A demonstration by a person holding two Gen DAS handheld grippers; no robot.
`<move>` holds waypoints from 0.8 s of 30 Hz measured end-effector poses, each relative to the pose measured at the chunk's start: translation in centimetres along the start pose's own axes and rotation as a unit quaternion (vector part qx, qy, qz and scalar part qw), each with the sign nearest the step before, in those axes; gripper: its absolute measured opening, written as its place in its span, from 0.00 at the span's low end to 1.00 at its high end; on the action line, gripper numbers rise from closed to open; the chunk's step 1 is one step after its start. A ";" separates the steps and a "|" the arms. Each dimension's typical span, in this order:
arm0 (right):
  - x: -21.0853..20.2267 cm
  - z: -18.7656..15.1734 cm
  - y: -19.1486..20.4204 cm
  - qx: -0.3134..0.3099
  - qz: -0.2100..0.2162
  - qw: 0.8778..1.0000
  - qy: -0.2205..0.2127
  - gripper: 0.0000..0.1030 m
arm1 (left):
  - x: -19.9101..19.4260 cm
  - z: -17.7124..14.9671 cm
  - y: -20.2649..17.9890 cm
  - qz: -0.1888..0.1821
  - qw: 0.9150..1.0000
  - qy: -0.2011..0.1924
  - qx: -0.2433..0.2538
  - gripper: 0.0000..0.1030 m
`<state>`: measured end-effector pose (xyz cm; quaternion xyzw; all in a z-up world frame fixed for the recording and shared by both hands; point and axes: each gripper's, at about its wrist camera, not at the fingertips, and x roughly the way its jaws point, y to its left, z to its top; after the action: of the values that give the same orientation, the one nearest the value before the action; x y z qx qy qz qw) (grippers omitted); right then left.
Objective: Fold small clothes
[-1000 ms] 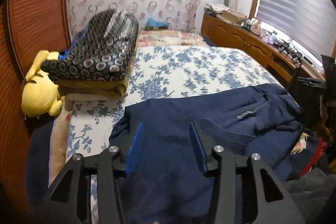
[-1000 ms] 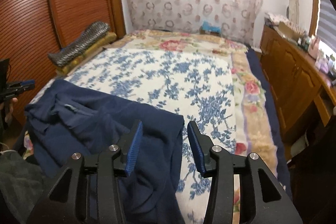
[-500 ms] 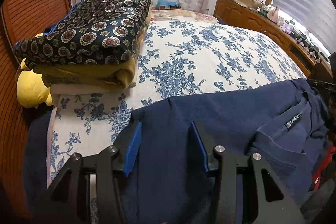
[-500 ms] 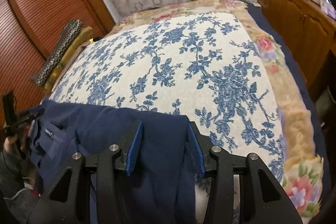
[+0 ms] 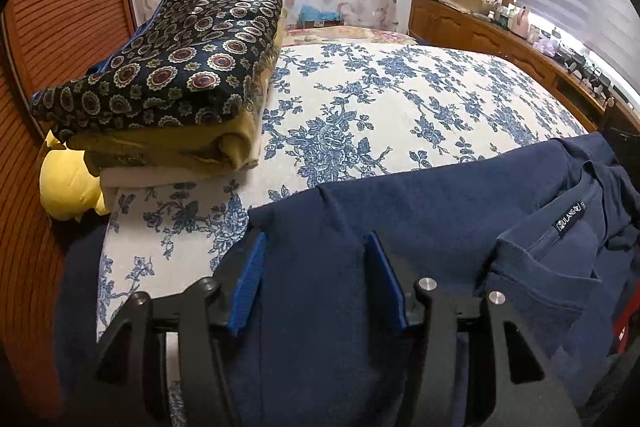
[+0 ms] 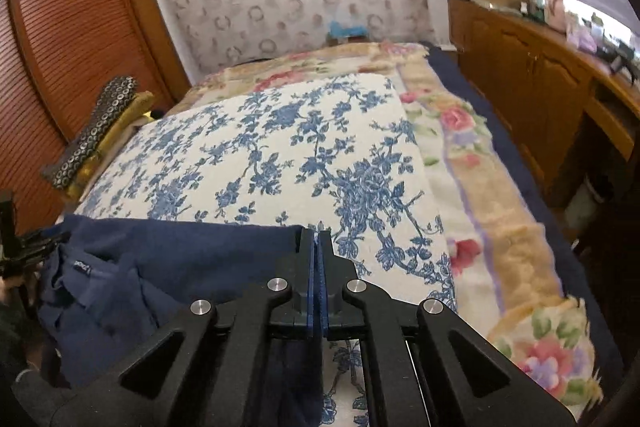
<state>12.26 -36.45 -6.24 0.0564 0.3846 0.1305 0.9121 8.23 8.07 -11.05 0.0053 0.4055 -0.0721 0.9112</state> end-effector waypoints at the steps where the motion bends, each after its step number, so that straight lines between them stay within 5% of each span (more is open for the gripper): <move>1: 0.0 0.0 0.0 -0.002 0.008 1.000 0.000 0.00 | 0.0 0.0 0.1 -0.001 1.000 -0.001 0.000 0.52; 4: 0.0 0.2 0.7 -0.013 0.018 1.000 0.000 0.04 | 0.0 0.0 0.0 -0.004 1.000 -0.001 -0.002 0.52; 6: 0.4 0.3 1.5 -0.031 0.036 0.999 0.006 0.28 | -0.1 -0.1 -0.1 -0.004 1.000 -0.002 -0.002 0.52; 11: 2.6 0.4 2.7 -0.065 0.019 0.997 0.026 0.45 | -0.1 0.0 0.0 -0.004 1.000 -0.002 -0.002 0.52; 19: 6.3 0.2 2.2 -0.075 -0.006 0.995 0.066 0.53 | -0.1 -0.1 0.0 -0.005 1.000 -0.002 -0.002 0.52; 24: 6.3 -0.4 2.3 -0.080 -0.009 0.996 0.048 0.57 | -0.3 -0.1 0.2 -0.008 1.000 0.002 0.001 0.52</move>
<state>15.75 -32.46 -10.41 -0.0264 0.4163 0.1555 0.8954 8.04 8.30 -10.91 0.0030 0.4075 -0.0801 0.9097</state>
